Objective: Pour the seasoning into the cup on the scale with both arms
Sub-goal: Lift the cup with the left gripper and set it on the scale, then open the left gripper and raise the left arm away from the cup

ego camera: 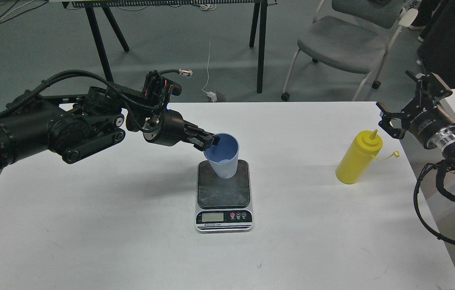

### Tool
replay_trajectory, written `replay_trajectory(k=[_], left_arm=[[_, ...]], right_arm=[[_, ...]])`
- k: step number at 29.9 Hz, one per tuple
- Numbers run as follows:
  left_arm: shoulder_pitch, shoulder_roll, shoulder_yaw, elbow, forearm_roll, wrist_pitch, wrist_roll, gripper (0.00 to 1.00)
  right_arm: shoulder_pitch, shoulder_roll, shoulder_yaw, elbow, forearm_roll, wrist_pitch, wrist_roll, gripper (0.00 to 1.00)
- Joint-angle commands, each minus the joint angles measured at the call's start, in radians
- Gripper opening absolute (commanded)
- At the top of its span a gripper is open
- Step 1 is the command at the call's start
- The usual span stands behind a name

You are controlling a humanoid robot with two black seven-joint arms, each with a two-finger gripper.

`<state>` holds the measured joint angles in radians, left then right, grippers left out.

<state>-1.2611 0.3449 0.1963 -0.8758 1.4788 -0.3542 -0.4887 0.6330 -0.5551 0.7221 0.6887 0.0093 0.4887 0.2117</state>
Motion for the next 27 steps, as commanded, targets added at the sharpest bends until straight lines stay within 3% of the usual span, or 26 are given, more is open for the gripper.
replay_trajectory(k=[1, 16, 18, 20, 22, 24, 27], left_arm=[[0.008, -0.009, 0.002, 0.000, 0.003, 0.000, 0.000, 0.12], [0.043, -0.026, 0.003, -0.002, 0.003, 0.007, 0.000, 0.17], [0.042, -0.020, -0.008, -0.003, -0.008, 0.004, 0.000, 0.30], [0.040, -0.011, -0.014, -0.012, -0.023, -0.003, 0.000, 0.53], [0.037, 0.000, -0.026, -0.018, -0.054, -0.005, 0.000, 0.70], [0.034, 0.014, -0.038, -0.023, -0.095, -0.012, 0.000, 0.83], [0.020, 0.052, -0.075, -0.034, -0.167, -0.048, 0.000, 0.92]], right_arm=[[0.001, 0.001, 0.000, 0.000, 0.000, 0.000, 0.000, 0.99], [-0.001, 0.001, 0.000, -0.001, 0.000, 0.000, 0.000, 0.99], [-0.001, 0.003, 0.000, -0.001, 0.000, 0.000, 0.000, 0.99], [-0.001, 0.004, 0.000, -0.001, 0.000, 0.000, 0.000, 0.99], [-0.001, 0.004, 0.000, -0.001, 0.000, 0.000, 0.000, 0.99], [-0.001, 0.004, 0.000, -0.001, 0.000, 0.000, 0.000, 0.99], [-0.002, 0.003, 0.002, -0.001, 0.000, 0.000, 0.000, 0.99]])
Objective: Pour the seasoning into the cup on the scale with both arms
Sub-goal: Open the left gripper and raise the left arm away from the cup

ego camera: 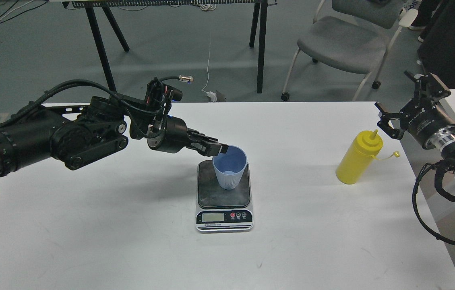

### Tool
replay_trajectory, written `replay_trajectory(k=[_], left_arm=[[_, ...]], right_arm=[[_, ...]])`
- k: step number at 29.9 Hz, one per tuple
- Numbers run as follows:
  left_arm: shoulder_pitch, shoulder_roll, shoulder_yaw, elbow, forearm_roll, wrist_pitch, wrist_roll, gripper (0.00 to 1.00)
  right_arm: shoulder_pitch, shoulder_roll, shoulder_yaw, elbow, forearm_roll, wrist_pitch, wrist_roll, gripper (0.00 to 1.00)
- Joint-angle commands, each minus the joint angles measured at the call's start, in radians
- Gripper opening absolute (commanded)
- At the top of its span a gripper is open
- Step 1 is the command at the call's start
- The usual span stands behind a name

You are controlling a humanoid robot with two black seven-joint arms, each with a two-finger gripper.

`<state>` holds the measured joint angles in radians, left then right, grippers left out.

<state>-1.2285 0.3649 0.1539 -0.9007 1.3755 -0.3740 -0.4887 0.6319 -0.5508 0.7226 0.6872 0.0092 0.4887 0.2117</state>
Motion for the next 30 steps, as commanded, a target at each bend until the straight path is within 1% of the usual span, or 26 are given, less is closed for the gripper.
replay_trajectory(k=[1, 2, 4, 7, 8, 11, 14, 16, 18, 21, 24, 27, 30], left_arm=[[-0.025, 0.051, -0.062, -0.010, -0.103, -0.045, 0.000, 0.95], [-0.041, 0.072, -0.103, -0.012, -0.162, -0.069, 0.000, 0.98], [-0.054, 0.118, -0.203, -0.010, -0.301, -0.115, 0.000, 0.99], [-0.051, 0.183, -0.356, 0.014, -0.534, -0.115, 0.000, 0.99], [-0.049, 0.186, -0.397, 0.040, -0.602, -0.115, 0.000, 0.99], [-0.026, 0.172, -0.517, 0.175, -0.829, -0.115, 0.000, 0.99], [0.035, 0.152, -0.573, 0.272, -1.102, -0.115, 0.000, 0.99], [0.053, 0.140, -0.577, 0.305, -1.243, -0.115, 0.000, 0.99], [0.085, 0.138, -0.577, 0.322, -1.325, -0.115, 0.000, 0.99], [0.156, 0.135, -0.589, 0.325, -1.354, -0.115, 0.000, 0.99], [0.194, 0.121, -0.594, 0.324, -1.349, -0.115, 0.000, 0.99], [0.216, 0.124, -0.596, 0.324, -1.351, -0.115, 0.000, 0.99], [0.227, 0.127, -0.594, 0.324, -1.351, -0.115, 0.000, 0.99]], right_arm=[[-0.001, -0.004, 0.003, -0.001, 0.000, 0.000, 0.000, 0.99], [-0.001, -0.009, 0.004, -0.003, 0.002, 0.000, 0.000, 0.99], [-0.006, -0.015, 0.009, -0.009, 0.005, 0.000, 0.000, 0.99], [-0.050, -0.061, 0.044, -0.009, 0.038, 0.000, -0.005, 0.99], [-0.066, -0.081, 0.050, -0.008, 0.067, 0.000, -0.012, 0.99], [-0.110, -0.139, 0.047, -0.009, 0.179, 0.000, -0.029, 0.99], [-0.178, -0.208, 0.038, 0.009, 0.335, 0.000, -0.063, 0.99], [-0.248, -0.227, 0.038, 0.041, 0.438, 0.000, -0.080, 0.99], [-0.334, -0.238, 0.044, 0.104, 0.501, 0.000, -0.091, 0.99], [-0.475, -0.245, 0.054, 0.237, 0.560, 0.000, -0.081, 0.99], [-0.581, -0.230, 0.067, 0.342, 0.574, 0.000, -0.057, 0.99], [-0.618, -0.186, 0.069, 0.400, 0.574, 0.000, -0.011, 0.99], [-0.618, -0.138, 0.069, 0.428, 0.572, 0.000, 0.009, 0.99]])
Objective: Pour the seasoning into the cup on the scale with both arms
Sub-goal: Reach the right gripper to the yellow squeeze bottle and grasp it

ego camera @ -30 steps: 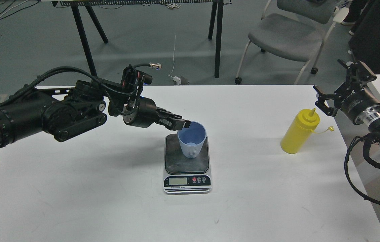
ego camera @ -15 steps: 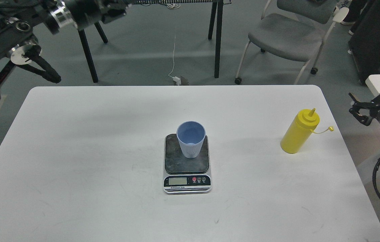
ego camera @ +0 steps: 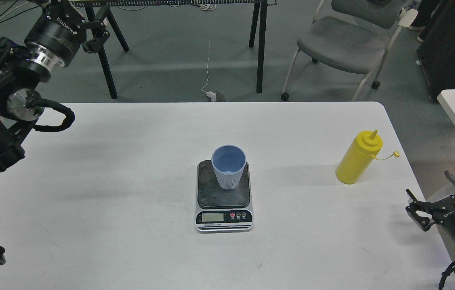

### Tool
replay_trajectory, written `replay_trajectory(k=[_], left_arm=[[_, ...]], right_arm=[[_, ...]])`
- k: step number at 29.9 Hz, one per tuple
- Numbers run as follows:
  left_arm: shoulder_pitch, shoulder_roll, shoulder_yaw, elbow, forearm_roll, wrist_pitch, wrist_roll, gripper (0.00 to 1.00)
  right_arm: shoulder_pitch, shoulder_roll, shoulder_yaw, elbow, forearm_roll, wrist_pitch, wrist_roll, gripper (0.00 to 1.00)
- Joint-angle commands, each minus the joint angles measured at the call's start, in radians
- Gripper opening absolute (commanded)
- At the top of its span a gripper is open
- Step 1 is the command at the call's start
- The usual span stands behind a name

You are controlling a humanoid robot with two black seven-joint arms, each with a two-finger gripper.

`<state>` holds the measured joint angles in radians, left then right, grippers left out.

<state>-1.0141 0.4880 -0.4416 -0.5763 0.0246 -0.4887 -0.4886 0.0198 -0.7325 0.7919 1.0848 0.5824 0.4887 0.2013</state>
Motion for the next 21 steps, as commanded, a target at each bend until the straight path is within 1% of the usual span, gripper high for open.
replay_trajectory(k=[1, 4, 8, 17, 21], left_arm=[[0.015, 0.004, 0.001, 0.001, 0.002, 0.000, 0.000, 0.99], [0.017, 0.008, 0.001, 0.001, 0.002, 0.000, 0.000, 0.99], [0.017, 0.008, 0.001, 0.001, 0.002, 0.000, 0.000, 0.99], [0.026, 0.011, 0.001, 0.001, 0.002, 0.000, 0.000, 0.99], [0.031, 0.011, 0.001, 0.001, 0.002, 0.000, 0.000, 0.99]], right_arm=[[-0.006, 0.059, 0.001, 0.043, -0.001, 0.000, 0.020, 0.99], [0.003, 0.116, 0.003, 0.064, -0.004, 0.000, 0.020, 0.99], [0.046, 0.162, 0.003, 0.069, -0.010, 0.000, 0.020, 0.99], [0.115, 0.180, 0.003, 0.044, -0.023, 0.000, 0.020, 0.99], [0.155, 0.197, 0.003, -0.005, -0.026, 0.000, 0.021, 0.99]])
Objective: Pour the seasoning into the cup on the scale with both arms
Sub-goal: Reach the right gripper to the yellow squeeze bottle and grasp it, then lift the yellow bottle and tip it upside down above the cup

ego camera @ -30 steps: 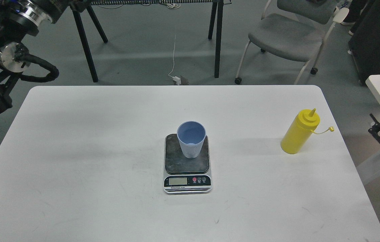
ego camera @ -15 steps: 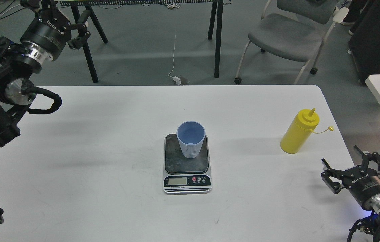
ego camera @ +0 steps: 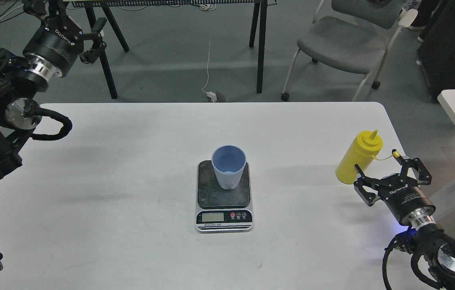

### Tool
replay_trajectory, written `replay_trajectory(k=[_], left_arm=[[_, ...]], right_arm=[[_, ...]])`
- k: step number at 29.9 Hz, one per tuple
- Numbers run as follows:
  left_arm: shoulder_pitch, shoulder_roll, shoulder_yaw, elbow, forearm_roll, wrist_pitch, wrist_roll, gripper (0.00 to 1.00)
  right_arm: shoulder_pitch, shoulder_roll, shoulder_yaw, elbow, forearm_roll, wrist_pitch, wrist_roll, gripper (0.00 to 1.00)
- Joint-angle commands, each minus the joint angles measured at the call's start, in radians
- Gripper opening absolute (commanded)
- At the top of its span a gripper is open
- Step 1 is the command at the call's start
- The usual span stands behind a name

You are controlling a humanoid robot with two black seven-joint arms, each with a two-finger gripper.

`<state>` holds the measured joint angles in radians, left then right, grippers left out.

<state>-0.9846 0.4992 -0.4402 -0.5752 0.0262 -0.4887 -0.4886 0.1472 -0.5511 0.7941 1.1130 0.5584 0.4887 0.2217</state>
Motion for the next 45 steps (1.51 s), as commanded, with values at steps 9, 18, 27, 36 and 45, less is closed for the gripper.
replay_trajectory(k=[9, 18, 27, 36, 45], left_arm=[[0.003, 0.001, 0.006, -0.002, 0.006, 0.000, 0.000, 0.99], [0.001, 0.002, 0.006, -0.002, 0.014, 0.000, 0.000, 0.99], [0.001, 0.022, 0.006, -0.011, 0.014, 0.000, 0.000, 0.99], [0.001, 0.029, 0.003, -0.015, 0.014, 0.000, 0.000, 0.99], [0.001, 0.024, 0.003, -0.015, 0.014, 0.000, 0.000, 0.99]], right_arm=[[0.081, 0.115, -0.001, -0.137, -0.060, 0.000, 0.004, 0.99], [0.146, 0.188, -0.003, -0.243, -0.164, 0.000, 0.100, 0.57], [0.166, 0.203, -0.007, -0.260, -0.296, 0.000, 0.173, 0.31], [0.400, 0.108, -0.042, -0.066, -1.067, 0.000, 0.130, 0.32], [0.826, 0.036, -0.631, 0.057, -1.333, -0.370, 0.044, 0.32]])
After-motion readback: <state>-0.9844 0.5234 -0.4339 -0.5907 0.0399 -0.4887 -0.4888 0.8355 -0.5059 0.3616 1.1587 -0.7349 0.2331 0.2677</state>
